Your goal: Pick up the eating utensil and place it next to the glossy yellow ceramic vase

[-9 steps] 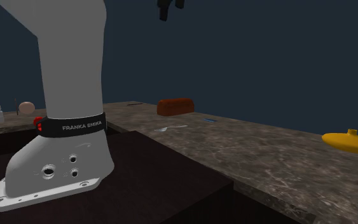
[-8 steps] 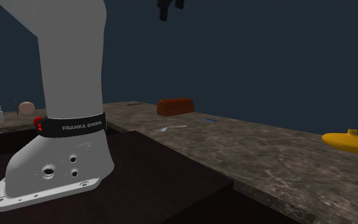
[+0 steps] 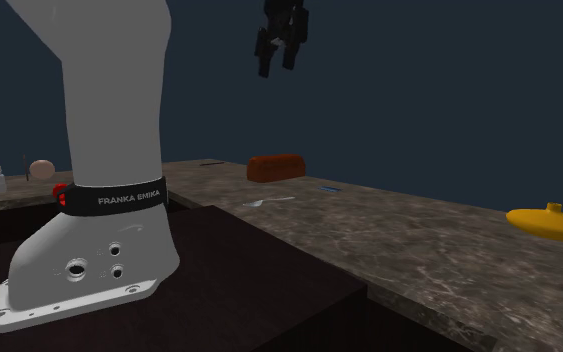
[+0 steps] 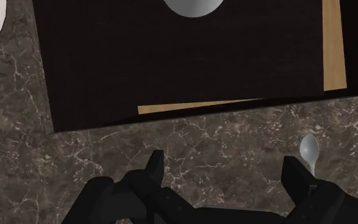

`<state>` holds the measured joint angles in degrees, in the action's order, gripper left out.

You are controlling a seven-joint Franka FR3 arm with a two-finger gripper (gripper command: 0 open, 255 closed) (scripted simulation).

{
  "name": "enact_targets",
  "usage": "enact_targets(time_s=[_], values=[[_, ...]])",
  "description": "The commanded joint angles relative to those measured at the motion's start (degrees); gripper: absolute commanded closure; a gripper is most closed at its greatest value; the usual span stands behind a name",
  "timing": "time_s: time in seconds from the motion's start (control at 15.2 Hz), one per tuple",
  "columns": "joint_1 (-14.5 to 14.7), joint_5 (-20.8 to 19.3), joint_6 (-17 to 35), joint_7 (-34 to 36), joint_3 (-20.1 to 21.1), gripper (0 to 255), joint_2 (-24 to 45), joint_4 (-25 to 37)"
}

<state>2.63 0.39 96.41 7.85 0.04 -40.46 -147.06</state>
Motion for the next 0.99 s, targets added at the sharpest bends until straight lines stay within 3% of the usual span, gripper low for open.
enact_targets(time_s=[0.0, 0.46, 0.92], values=[[0.87, 1.2, 4.09, 0.34, 0.64, 0, 2.58, -1.16], [3.86, 5.11, 18.77, 0.57, 2.76, 0, 14.93, -2.79], [6.78, 8.89, 32.12, -0.05, 4.94, 0, 29.97, -0.24]])
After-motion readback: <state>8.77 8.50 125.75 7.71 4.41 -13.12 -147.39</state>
